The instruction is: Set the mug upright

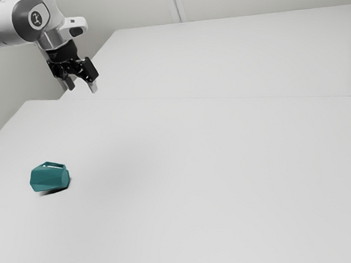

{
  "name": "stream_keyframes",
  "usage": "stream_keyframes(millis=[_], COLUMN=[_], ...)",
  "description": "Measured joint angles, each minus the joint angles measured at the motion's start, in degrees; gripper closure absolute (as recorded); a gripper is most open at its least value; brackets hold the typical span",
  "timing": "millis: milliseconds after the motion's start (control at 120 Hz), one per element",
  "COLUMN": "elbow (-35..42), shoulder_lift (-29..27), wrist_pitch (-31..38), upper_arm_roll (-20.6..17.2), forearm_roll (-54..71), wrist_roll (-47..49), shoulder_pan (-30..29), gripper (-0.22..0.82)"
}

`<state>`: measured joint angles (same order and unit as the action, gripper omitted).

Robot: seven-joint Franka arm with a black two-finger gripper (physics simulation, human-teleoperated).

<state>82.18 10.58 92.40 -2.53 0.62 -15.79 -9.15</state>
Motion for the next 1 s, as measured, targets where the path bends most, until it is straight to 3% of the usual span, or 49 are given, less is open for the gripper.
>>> stream_keyframes(millis=[367,500,592,767,1000], elbow=[3.3,4.0,4.0,3.8,3.4], shoulder_lift=[-1.2,-2.9,-2.9,-1.7,5.8], wrist_pitch=[0.5,0.1,-1.0,-4.9,-8.1], upper_arm_roll=[0.5,6.7,8.7,9.2,9.1], forearm_roll=[0.2,-3.9,-9.3,-18.0,-26.4], wrist_roll=[-0.1,-1.2,-3.5,-9.2,-19.3], shoulder_pan=[0.0,-0.2,-5.1,-16.7,-29.7], gripper=[0.0,0.0,0.0,0.0,0.0])
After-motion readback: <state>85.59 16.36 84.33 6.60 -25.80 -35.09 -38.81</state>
